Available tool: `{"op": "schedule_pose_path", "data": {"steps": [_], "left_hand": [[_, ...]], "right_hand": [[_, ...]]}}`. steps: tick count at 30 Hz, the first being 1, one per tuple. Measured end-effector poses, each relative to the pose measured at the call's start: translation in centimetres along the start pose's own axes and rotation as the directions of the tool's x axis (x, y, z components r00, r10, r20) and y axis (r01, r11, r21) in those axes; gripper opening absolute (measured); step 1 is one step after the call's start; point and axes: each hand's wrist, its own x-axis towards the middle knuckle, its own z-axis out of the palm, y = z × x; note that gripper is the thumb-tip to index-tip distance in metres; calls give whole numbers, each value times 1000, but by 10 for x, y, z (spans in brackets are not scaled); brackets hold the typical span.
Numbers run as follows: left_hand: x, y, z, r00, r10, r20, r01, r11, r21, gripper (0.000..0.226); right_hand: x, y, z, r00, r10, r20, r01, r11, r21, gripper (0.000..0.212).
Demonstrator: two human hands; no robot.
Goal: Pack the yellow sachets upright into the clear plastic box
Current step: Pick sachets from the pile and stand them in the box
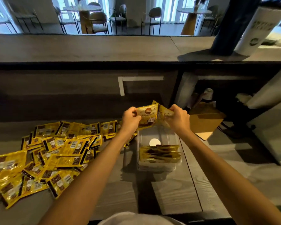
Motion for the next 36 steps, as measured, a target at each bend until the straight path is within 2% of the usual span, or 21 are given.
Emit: {"op": "schedule_pose_path", "data": {"steps": [5, 8, 11, 15, 20, 24, 27, 30, 33, 36], "left_hand": [[-3, -14, 22, 987, 10, 163, -47, 973, 227, 34], [-8, -28, 28, 976, -24, 214, -41, 956, 291, 35], [-15, -41, 31, 970, -20, 243, -75, 922, 379, 32], [-24, -45, 31, 956, 33, 292, -166, 882, 442, 16], [-24, -50, 25, 954, -29, 298, -141, 833, 536, 27], [-24, -57, 25, 937, -35, 348, -209, 741, 638, 17], [-23, -55, 24, 934, 8, 358, -270, 672, 690, 25], [-19, -53, 22, 907, -17, 422, -332, 589, 737, 32], [-18, -52, 21, 876, -58, 479, -365, 568, 737, 37], [-17, -50, 19, 865, -65, 497, -373, 580, 724, 39]], "right_hand": [[5, 22, -6, 1000, -28, 5, 28, 995, -93, 20], [5, 33, -2, 993, -81, 87, 93, 985, -143, 14], [7, 38, 3, 972, -108, 211, 139, 981, -135, 21], [4, 34, 3, 901, -171, 399, 267, 943, -197, 28], [-2, 29, 5, 777, -181, 602, 360, 914, -189, 21], [-3, 28, 6, 707, -67, 704, 251, 955, -161, 27], [-6, 28, 7, 660, 22, 751, 170, 969, -178, 31], [-9, 31, 11, 608, 42, 793, 169, 969, -181, 33], [-11, 33, 14, 605, 77, 792, 86, 983, -162, 35], [-10, 32, 13, 640, 96, 762, 9, 991, -133, 42]]}}
